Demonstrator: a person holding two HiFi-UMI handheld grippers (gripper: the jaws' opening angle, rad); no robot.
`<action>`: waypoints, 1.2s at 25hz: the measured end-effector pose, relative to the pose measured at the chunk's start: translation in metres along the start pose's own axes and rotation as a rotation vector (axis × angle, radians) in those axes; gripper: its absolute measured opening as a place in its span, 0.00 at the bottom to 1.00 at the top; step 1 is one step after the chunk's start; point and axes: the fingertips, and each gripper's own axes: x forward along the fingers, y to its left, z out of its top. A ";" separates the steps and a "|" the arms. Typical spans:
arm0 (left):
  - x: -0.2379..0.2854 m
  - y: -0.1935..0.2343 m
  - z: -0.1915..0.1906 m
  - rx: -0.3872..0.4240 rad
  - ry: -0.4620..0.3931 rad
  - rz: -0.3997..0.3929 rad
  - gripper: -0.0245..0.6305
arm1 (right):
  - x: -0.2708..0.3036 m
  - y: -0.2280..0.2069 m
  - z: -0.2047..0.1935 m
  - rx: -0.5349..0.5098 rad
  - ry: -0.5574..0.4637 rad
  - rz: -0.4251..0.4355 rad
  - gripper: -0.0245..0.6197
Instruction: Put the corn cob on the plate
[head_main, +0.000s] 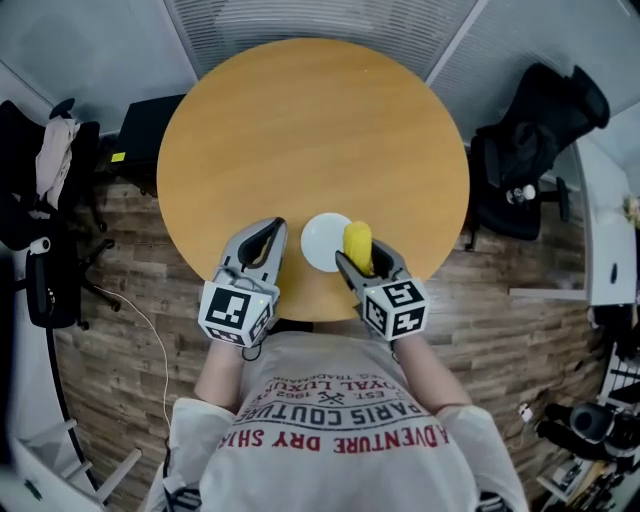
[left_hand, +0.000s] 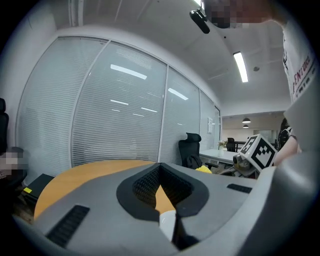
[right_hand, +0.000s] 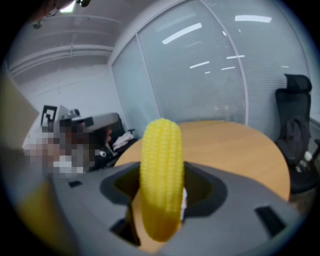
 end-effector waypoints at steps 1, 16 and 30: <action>0.005 0.006 -0.003 -0.001 0.005 -0.008 0.09 | 0.011 -0.001 -0.006 -0.004 0.028 -0.003 0.45; 0.043 0.056 -0.044 -0.023 0.082 -0.057 0.09 | 0.115 -0.029 -0.094 0.033 0.372 -0.047 0.45; 0.050 0.064 -0.063 -0.049 0.133 -0.054 0.09 | 0.135 -0.039 -0.125 0.021 0.509 -0.100 0.45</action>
